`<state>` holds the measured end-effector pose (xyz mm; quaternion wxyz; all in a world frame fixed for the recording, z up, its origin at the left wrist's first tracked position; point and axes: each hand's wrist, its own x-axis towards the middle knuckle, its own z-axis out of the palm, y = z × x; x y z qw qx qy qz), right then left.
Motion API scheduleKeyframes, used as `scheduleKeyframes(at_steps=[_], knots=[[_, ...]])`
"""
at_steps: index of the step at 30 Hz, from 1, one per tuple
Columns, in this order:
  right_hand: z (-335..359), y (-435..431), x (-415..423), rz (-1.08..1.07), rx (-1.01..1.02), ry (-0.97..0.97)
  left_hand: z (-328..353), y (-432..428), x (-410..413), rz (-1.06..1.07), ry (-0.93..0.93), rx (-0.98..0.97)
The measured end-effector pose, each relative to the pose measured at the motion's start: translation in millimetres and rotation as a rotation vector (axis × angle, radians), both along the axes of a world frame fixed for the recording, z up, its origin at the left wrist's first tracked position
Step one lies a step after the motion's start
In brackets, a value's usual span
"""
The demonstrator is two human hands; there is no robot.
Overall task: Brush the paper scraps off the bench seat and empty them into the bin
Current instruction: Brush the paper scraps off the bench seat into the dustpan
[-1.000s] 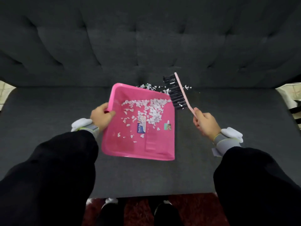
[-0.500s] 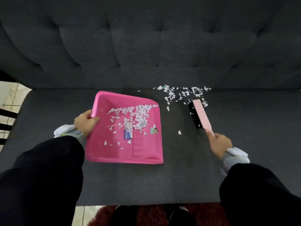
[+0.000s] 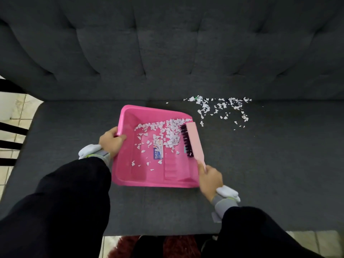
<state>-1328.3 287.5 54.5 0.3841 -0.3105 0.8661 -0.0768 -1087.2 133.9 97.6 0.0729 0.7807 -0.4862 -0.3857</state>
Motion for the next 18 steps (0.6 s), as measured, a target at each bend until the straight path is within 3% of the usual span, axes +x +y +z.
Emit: scheduleKeyframes(at_steps=[9, 18], knots=[[6, -63, -69, 0.059, 0.036, 0.193, 5, -38, 29, 0.031, -0.004, 0.015], [-5, -155, -30, 0.194, 0.079, 0.208, 7, -98, 76, 0.101, -0.076, -0.030]])
